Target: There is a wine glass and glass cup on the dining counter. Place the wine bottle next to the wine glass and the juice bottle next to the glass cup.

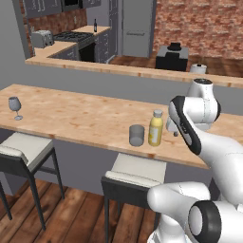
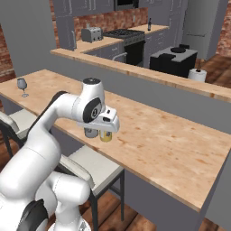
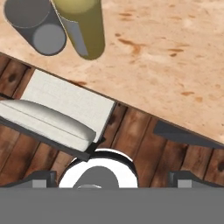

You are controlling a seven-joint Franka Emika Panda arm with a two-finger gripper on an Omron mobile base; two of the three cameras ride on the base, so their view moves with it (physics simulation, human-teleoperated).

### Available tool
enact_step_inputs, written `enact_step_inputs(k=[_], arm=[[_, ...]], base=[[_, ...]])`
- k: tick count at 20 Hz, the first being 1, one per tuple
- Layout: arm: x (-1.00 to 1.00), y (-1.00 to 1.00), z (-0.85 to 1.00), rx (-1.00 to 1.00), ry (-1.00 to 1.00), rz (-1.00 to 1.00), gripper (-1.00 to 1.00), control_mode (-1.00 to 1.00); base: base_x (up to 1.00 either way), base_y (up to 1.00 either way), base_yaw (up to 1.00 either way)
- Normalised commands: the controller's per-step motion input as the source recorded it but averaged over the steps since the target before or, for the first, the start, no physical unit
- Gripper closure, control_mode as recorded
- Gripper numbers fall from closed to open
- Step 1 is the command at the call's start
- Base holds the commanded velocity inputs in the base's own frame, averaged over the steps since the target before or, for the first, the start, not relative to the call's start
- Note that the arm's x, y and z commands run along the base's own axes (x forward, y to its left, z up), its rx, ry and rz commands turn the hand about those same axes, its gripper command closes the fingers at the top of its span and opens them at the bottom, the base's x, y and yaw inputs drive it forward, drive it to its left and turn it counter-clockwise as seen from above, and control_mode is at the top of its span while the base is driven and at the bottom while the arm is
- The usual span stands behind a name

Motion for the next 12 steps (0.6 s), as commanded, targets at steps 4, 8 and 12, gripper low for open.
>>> enact_step_inputs(k=[4,8,12], arm=[[-0.06,0.00,0.00,0.00,0.00,0.00,-1.00,-1.00],[0.00,0.00,0.00,0.00,0.00,0.00,-1.00,-1.00],[0.00,0.00,0.00,0.00,0.00,0.00,-1.00,-1.00]], base=[[0.00,0.00,0.00],[0.00,0.00,0.00],[0.00,0.00,0.00]])
